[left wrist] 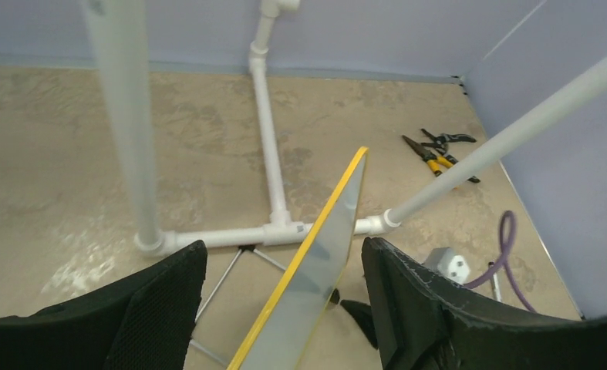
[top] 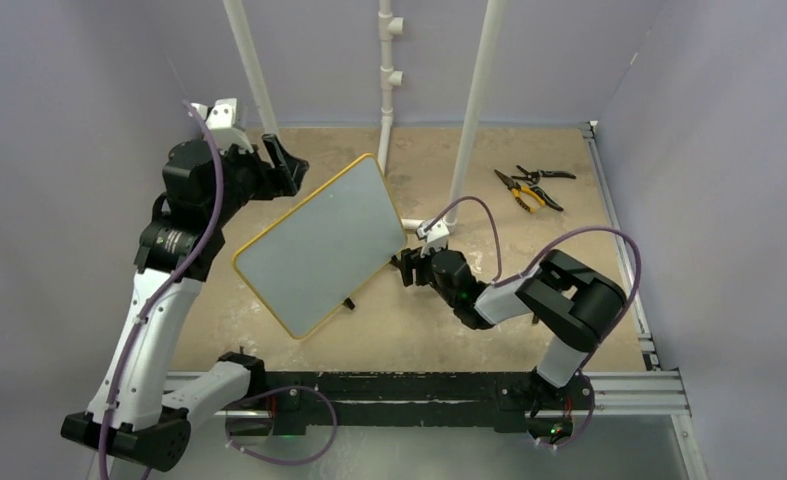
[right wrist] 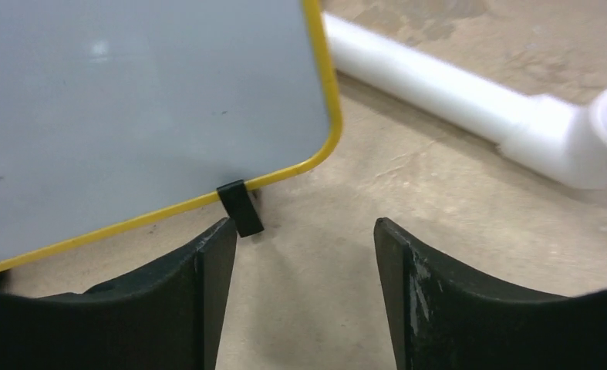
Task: Write a sentence on the whiteboard
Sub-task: Move the whiteboard stand to the center of the board.
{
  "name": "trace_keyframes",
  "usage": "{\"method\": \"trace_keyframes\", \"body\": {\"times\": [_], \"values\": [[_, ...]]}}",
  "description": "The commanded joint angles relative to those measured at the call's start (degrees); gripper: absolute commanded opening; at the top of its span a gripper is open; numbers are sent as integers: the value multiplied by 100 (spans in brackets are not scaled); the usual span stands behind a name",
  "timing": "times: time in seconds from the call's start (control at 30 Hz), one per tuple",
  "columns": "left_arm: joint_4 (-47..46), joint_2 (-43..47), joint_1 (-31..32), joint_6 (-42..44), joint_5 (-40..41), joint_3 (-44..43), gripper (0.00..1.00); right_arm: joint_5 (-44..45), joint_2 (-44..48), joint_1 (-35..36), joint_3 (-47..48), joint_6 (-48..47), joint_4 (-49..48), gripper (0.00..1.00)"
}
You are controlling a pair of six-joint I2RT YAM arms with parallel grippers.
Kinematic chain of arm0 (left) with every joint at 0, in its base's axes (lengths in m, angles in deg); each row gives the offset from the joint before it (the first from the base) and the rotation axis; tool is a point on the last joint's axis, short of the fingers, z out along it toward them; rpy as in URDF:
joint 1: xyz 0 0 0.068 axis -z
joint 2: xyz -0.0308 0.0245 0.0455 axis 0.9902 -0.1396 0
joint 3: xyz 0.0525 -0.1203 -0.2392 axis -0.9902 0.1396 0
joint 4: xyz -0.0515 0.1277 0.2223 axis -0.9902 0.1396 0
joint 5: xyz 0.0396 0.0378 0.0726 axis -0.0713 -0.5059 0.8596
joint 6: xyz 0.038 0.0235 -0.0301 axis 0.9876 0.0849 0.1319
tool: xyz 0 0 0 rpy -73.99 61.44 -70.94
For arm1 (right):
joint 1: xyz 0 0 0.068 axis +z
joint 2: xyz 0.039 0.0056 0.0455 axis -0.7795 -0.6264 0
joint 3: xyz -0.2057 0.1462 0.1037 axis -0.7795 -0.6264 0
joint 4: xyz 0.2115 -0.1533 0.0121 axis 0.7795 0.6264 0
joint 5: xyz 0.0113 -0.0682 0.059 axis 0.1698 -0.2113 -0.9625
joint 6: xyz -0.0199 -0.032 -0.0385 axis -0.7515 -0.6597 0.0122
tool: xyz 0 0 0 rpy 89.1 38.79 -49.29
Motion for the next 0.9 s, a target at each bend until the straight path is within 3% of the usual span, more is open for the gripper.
{"method": "trace_keyframes", "body": {"times": [0.0,0.33,0.5,0.87], "values": [[1382,482,-35,12,1189,-426,74,426,695,-85,-246,185,-13,72],[3043,1149,-35,-574,2737,-630,75,288,2578,-128,-659,866,1202,98],[3691,1152,-35,-918,2334,-601,75,364,3173,-501,-445,1068,2208,99],[3967,1556,-35,-1373,1796,290,75,468,4176,-953,-560,1189,2624,99]]}}
